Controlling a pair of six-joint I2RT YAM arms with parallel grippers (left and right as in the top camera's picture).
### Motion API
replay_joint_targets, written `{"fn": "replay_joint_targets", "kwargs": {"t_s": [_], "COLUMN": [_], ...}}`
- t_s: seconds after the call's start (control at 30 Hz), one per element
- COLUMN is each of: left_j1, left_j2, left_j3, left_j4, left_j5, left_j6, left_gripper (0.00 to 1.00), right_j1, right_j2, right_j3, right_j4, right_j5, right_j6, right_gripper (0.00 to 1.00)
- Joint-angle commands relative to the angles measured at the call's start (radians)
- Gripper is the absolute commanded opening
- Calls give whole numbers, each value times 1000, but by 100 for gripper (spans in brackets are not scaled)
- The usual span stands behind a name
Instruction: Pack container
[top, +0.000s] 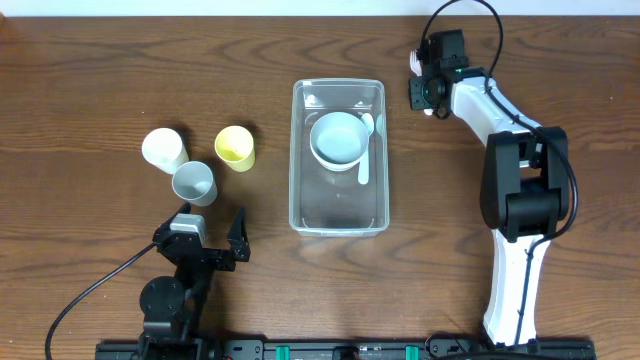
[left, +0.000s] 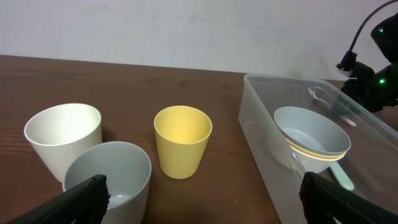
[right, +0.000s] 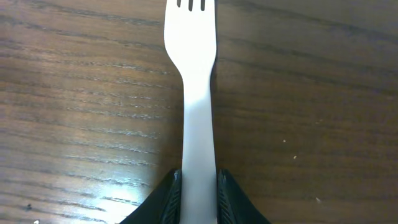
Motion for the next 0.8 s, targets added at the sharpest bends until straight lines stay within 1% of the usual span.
{"fn": "replay_joint_targets", "kwargs": {"t_s": [0.0,0.1,0.23,0.77], "left_j1": [2,2,2,2], "left_j2": [-6,-6,-6,-6], "left_j3": [-29,-29,-29,-29], "left_j4": [-9,-9,-9,-9], "left_j5": [-6,-6,-6,-6], "left_j6": [13,13,13,13], "left_gripper": [98,98,98,98], "right_j1": [-8,-8,-8,-9], "right_j2": [19,19,18,-7], "right_j3": [-11,-11,-11,-11], "right_j4": [-29,-42,-61,-116], "right_j5": [-87,-114,-133,-132], "right_j6": [-4,-4,-4,-5], "right_gripper": [16,12,2,1]}}
